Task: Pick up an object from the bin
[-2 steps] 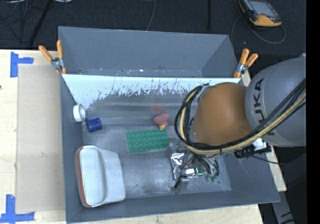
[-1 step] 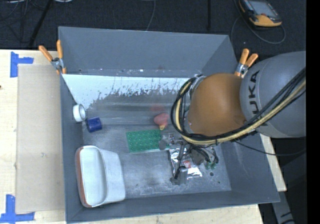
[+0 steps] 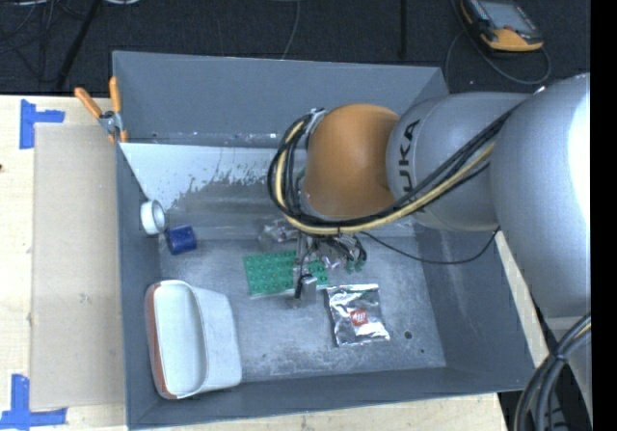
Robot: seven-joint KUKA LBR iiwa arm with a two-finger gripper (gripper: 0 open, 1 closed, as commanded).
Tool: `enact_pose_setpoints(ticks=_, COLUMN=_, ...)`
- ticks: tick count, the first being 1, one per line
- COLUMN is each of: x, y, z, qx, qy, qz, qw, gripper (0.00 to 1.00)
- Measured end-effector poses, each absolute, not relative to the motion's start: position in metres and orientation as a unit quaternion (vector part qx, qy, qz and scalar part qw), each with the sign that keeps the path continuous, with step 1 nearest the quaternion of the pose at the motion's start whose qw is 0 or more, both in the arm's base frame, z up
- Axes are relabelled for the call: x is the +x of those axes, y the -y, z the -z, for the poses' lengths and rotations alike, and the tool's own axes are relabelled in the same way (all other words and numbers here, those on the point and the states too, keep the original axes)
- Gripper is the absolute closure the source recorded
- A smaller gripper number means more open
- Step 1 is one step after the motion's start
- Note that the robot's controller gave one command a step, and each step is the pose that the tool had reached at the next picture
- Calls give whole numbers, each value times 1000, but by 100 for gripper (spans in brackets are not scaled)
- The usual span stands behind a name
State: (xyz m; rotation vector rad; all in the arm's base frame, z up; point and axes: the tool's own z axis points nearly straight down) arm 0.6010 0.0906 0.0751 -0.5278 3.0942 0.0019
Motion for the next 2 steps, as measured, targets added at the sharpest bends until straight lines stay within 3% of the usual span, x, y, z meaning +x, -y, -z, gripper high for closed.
enact_pose_setpoints(ticks=1, x=600, y=-90, z=-78, qx=-166, qy=-986, qz=-1, qw=0, gripper=100)
enact_pose_setpoints(ticks=2, x=605, y=-96, z=-214, qx=-166, qy=-986, qz=0, qw=5, gripper=100)
